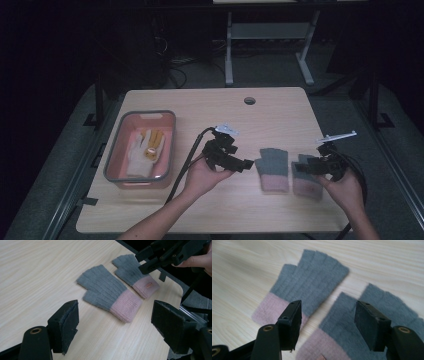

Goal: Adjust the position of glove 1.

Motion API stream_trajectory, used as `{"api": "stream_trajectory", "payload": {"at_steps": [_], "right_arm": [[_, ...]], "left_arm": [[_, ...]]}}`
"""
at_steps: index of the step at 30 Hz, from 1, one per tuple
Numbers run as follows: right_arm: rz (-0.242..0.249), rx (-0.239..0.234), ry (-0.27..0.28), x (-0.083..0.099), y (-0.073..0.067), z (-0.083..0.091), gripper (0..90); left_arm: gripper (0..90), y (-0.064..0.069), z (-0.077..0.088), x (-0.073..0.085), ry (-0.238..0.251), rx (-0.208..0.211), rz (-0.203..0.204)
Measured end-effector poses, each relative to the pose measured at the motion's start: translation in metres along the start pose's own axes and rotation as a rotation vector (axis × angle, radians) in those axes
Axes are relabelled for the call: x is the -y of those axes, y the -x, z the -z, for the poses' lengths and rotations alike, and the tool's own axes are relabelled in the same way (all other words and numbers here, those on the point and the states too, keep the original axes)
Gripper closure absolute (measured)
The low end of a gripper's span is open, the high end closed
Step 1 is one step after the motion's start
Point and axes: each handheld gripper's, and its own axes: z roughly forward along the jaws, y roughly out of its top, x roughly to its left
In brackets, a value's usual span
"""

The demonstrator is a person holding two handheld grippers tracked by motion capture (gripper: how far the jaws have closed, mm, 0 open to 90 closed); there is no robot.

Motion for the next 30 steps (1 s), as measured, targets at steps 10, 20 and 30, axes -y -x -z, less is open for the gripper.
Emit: {"api": "stream_trajectory", "payload": {"at_steps": [10, 20, 30], "right_arm": [[0.020, 0.065, -0.046, 0.016, 0.010, -0.006, 41.1], [0.028, 0.140, -0.097, 0.029, 0.017, -0.018, 43.6], [0.037, 0.191, -0.089, 0.033, 0.015, -0.026, 54.3]], "left_arm": [[22.3, 0.011, -0.016, 0.003, -0.008, 0.021, -0.020], [22.3, 0.016, -0.029, 0.010, -0.018, 0.036, -0.019], [22.3, 0.017, -0.034, 0.017, -0.022, 0.036, -0.012]]}}
